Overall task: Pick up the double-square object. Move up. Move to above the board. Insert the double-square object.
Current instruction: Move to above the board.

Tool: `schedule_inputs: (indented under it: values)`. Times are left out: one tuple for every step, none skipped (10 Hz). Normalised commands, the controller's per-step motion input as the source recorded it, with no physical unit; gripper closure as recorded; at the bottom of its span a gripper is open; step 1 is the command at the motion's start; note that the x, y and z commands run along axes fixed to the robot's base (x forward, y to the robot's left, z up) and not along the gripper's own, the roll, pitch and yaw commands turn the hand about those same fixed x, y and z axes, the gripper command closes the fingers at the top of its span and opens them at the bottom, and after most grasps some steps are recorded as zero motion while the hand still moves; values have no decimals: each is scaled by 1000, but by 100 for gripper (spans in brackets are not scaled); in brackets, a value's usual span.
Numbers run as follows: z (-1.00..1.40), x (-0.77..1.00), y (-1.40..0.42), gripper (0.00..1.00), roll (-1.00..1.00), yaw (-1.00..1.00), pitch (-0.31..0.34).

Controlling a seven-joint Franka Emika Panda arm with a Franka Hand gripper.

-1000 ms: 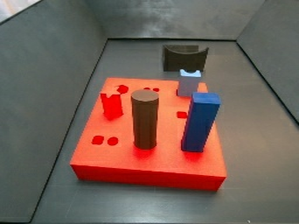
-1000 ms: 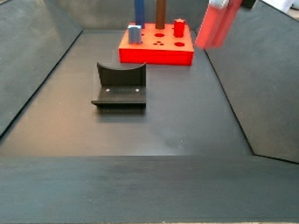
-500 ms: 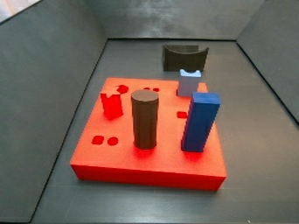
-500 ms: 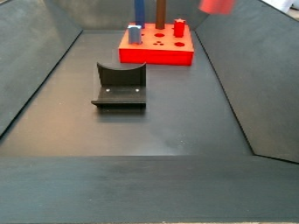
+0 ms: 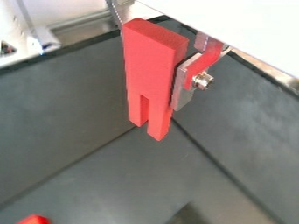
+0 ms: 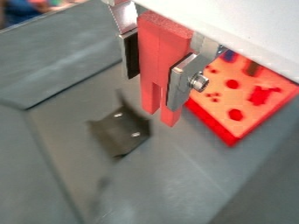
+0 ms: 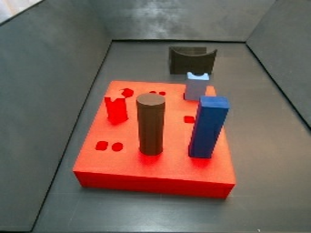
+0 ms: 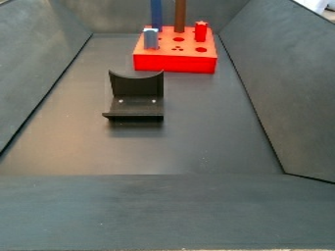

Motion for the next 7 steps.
schedule_inputs:
  values:
    - [73, 181, -1000, 100, -88, -458, 361]
    - [75, 188, -1000, 100, -64, -202, 252]
    - [75, 191, -1000, 100, -64, -123, 209]
    - [79, 196, -1000, 100, -24, -43, 152]
    - [78, 202, -1000, 100, -22, -21, 127]
    - [82, 213, -1000, 100, -8, -7, 120]
    - [84, 221, -1000, 100, -15, -3, 120]
